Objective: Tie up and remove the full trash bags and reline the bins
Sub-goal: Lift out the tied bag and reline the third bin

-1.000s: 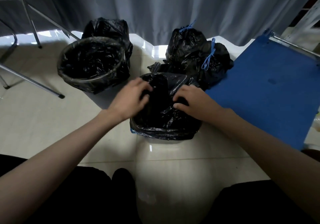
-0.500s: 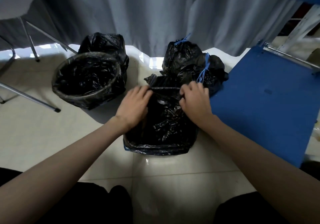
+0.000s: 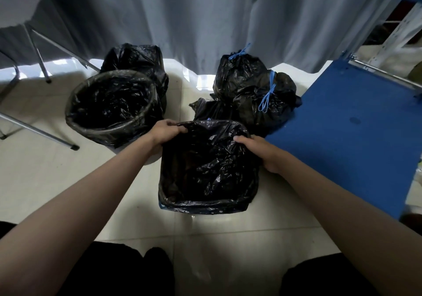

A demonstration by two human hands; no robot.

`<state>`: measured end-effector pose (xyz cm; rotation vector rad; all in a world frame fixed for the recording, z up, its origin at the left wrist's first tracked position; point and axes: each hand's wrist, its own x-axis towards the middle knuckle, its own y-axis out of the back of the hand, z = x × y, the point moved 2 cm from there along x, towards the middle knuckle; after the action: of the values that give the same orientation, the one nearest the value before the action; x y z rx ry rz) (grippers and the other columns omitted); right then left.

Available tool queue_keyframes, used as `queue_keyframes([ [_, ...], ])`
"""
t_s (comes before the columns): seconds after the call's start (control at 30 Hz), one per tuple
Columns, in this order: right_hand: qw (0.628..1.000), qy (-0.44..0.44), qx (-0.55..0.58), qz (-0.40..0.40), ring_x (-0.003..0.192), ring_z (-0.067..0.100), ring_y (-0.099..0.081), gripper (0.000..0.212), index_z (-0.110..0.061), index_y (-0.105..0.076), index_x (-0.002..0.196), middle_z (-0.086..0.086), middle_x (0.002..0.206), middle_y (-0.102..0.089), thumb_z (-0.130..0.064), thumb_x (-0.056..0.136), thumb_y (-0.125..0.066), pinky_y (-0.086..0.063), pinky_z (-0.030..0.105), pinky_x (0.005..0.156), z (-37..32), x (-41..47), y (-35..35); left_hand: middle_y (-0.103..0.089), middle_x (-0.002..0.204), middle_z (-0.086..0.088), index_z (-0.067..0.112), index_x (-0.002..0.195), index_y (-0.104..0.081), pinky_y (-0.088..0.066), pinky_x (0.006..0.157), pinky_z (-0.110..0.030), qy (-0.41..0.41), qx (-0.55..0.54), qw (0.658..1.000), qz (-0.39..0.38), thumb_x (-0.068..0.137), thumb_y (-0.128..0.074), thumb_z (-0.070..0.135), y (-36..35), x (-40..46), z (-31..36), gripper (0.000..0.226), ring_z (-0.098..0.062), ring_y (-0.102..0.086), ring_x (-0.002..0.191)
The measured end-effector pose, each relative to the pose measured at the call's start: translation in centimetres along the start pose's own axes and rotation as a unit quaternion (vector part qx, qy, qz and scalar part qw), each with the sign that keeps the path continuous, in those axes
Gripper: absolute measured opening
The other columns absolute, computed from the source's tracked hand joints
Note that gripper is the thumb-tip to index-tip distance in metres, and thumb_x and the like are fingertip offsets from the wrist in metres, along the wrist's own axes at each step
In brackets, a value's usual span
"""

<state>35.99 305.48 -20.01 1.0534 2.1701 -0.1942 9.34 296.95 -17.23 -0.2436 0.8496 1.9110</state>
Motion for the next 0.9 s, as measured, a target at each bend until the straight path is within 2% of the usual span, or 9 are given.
queue_keyframes([
  [0.1, 0.996, 0.016, 0.072, -0.039, 0.099, 0.011, -0.067, 0.055, -0.029, -0.070, 0.111, -0.007, 0.109, -0.072, -0.073, 0.080, -0.058, -0.050, 0.034, 0.092, 0.3, -0.5, 0.5, -0.068, 0.098, -0.005, 0.014, 0.102, -0.068, -0.052, 0.091, -0.033, -0.050, 0.168, 0.983, 0.056, 0.078, -0.076, 0.025, 1.2, -1.4, -0.6, 0.028, -0.023, -0.064, 0.095],
  [0.2, 0.998, -0.003, 0.050, 0.044, 0.063, 0.010, -0.057, 0.052, -0.024, -0.065, 0.076, -0.004, 0.077, -0.065, -0.065, 0.095, -0.040, -0.044, 0.029, 0.061, 1.7, -0.9, 0.9, -0.069, 0.082, -0.012, 0.015, 0.076, -0.066, -0.055, 0.077, -0.036, -0.068, 0.233, 0.967, 0.084, 0.079, -0.072, 0.021, 1.5, -2.9, -1.5, 0.010, -0.029, -0.068, 0.081],
  [0.3, 0.990, -0.036, -0.085, 0.105, 0.061, 0.021, -0.060, 0.026, -0.010, -0.067, 0.097, 0.013, 0.085, -0.067, -0.024, 0.101, -0.045, -0.048, 0.024, 0.051, 3.8, -1.5, 1.3, -0.065, 0.085, -0.016, 0.013, 0.075, -0.062, -0.048, 0.073, -0.036, -0.084, 0.265, 0.956, 0.095, 0.081, -0.069, 0.019, 1.0, -3.5, -1.5, 0.011, -0.036, -0.064, 0.088],
  [0.37, 0.988, -0.036, -0.128, 0.082, 0.055, 0.020, -0.054, 0.021, -0.009, -0.065, 0.089, 0.011, 0.072, -0.060, -0.010, 0.099, -0.046, -0.044, 0.024, 0.047, 4.2, -2.3, 0.8, -0.065, 0.094, -0.021, 0.008, 0.087, -0.066, -0.047, 0.077, -0.040, -0.088, 0.283, 0.949, 0.111, 0.083, -0.067, 0.017, 0.6, -3.4, -1.4, 0.010, -0.042, -0.061, 0.096],
  [0.43, 0.983, 0.009, -0.146, 0.112, 0.048, 0.018, -0.046, 0.028, -0.012, -0.061, 0.072, 0.007, 0.060, -0.052, -0.008, 0.097, -0.049, -0.040, 0.026, 0.046, 3.6, -2.5, 0.5, -0.065, 0.101, -0.025, 0.004, 0.098, -0.068, -0.048, 0.080, -0.043, -0.085, 0.301, 0.943, 0.118, 0.082, -0.065, 0.015, 0.3, -2.9, -1.4, 0.020, -0.045, -0.060, 0.100],
  [0.53, 0.971, 0.064, -0.165, 0.163, 0.052, 0.017, -0.046, 0.023, -0.013, -0.063, 0.079, 0.002, 0.060, -0.050, -0.005, 0.095, -0.048, -0.040, 0.026, 0.047, 2.0, -2.5, 0.5, -0.064, 0.105, -0.025, 0.004, 0.104, -0.067, -0.047, 0.079, -0.043, -0.078, 0.331, 0.933, 0.119, 0.081, -0.065, 0.015, 0.1, -2.3, -1.2, 0.026, -0.046, -0.059, 0.102],
  [0.7, 0.955, 0.082, -0.223, 0.177, 0.079, 0.029, -0.060, 0.023, -0.013, -0.058, 0.076, 0.011, 0.080, -0.059, 0.001, 0.091, -0.048, -0.051, 0.041, 0.074, 2.5, -2.2, 0.1, -0.063, 0.107, -0.022, 0.007, 0.108, -0.066, -0.049, 0.083, -0.044, -0.080, 0.367, 0.920, 0.110, 0.080, -0.067, 0.018, 0.3, -1.5, -0.3, 0.030, -0.045, -0.058, 0.105],
  [0.8, 0.964, 0.095, -0.185, 0.168, 0.059, 0.008, -0.059, 0.022, -0.010, -0.064, 0.108, 0.003, 0.079, -0.060, 0.001, 0.094, -0.051, -0.048, 0.021, 0.060, 2.9, -1.9, -0.1, -0.064, 0.107, -0.020, 0.011, 0.112, -0.067, -0.052, 0.083, -0.045, -0.076, 0.390, 0.912, 0.106, 0.082, -0.066, 0.018, 0.3, -1.5, 0.5, 0.031, -0.042, -0.060, 0.102],
  [0.9, 0.981, 0.089, -0.093, 0.145, 0.039, 0.005, -0.049, 0.021, -0.006, -0.071, 0.095, 0.001, 0.061, -0.056, -0.001, 0.095, -0.051, -0.041, 0.015, 0.038, 2.8, -2.1, -0.3, -0.055, 0.113, -0.015, 0.015, 0.112, -0.067, -0.051, 0.079, -0.047, -0.144, 0.425, 0.883, 0.142, 0.083, -0.063, 0.009, -0.4, -2.1, 1.4, 0.030, -0.041, -0.058, 0.105],
])
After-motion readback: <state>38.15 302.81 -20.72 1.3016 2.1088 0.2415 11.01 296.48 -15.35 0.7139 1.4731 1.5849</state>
